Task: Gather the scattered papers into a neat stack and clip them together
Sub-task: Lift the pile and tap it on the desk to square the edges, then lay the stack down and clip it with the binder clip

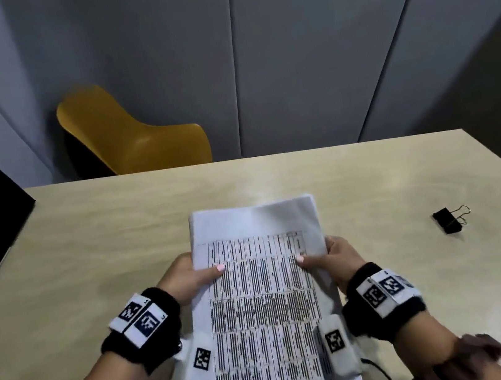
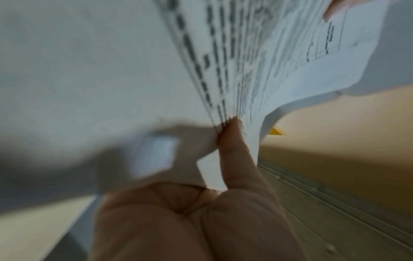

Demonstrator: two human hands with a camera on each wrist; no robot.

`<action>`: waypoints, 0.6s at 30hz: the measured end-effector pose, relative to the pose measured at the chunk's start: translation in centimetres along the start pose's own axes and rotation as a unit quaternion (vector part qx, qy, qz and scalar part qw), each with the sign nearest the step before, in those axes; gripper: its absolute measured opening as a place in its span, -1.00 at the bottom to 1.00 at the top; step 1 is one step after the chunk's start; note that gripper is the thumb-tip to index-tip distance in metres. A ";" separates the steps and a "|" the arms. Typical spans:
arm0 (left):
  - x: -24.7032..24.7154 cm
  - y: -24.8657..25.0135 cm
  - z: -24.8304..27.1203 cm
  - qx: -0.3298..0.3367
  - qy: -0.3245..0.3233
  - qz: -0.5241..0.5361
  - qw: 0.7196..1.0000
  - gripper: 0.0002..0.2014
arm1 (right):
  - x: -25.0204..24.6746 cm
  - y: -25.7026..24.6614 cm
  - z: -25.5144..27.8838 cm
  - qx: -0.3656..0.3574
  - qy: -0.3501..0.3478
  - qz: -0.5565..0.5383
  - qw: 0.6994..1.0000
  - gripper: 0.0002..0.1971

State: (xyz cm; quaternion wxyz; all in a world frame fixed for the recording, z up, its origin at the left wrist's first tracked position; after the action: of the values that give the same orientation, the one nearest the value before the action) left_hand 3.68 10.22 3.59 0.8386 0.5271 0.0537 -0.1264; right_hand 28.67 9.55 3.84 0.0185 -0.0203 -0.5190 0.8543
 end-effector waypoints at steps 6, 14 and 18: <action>2.6 -5.8 -2.9 -0.148 -0.022 0.084 0.985 -0.75 | -0.8 6.3 -3.6 0.097 0.072 0.096 0.988 -0.62; 3.0 -7.7 -5.9 -0.127 0.025 0.038 0.991 -0.75 | -9.8 2.8 -6.6 -0.026 0.253 0.288 0.923 -0.71; 2.8 -8.8 -6.7 -0.136 0.028 0.042 0.989 -0.69 | -17.7 0.1 -7.6 -0.014 0.438 0.395 0.807 -0.60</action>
State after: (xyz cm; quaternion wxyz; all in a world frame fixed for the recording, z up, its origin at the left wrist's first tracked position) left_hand 4.29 12.17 -7.68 0.9051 0.4137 0.0716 -0.0674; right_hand 46.75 15.32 0.46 -0.0958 -0.5962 -0.4150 0.6806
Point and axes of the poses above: each hand's wrist, its own z-axis away from the middle knuckle, its own x-axis out of the palm, y = z × x, the point moved 4 cm from there along -z, towards the middle knuckle, and after that the axes turned 4 degrees about y, right-handed, at the moved point
